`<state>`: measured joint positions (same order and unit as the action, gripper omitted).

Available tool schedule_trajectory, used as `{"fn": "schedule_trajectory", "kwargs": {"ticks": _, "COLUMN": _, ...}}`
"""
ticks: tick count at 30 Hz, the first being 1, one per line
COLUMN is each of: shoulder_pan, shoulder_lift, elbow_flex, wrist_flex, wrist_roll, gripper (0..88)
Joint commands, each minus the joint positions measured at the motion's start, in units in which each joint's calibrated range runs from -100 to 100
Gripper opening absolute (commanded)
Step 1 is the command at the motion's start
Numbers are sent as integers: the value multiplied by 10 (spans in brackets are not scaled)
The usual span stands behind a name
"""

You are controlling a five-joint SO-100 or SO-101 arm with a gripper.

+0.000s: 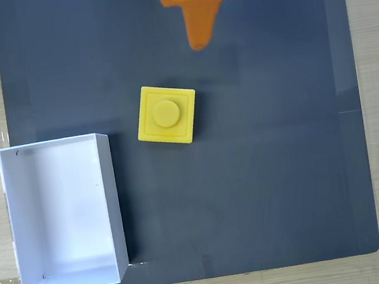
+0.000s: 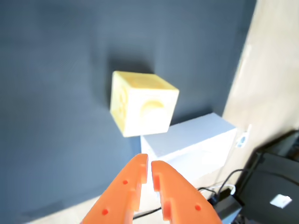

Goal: Grasp a yellow block and put it in the box

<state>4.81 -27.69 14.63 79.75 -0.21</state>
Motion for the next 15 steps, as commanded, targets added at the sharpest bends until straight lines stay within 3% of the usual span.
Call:
{"fn": "schedule_trajectory", "kwargs": {"ticks": 1, "shoulder_pan": 24, "shoulder_lift": 57, "elbow_flex": -138, "wrist_flex": 104, "wrist_roll": 1, "gripper": 15}}
{"fn": "schedule_trajectory", "kwargs": {"ticks": 6, "shoulder_pan": 84, "shoulder_lift": 146, "elbow_flex": -225, "wrist_flex": 187, "wrist_roll": 6, "gripper": 41}}
{"fn": "schedule_trajectory", "kwargs": {"ticks": 15, "shoulder_pan": 128, "shoulder_lift": 208, "elbow_flex": -222, "wrist_flex": 196, "wrist_roll": 51, "gripper": 306}}
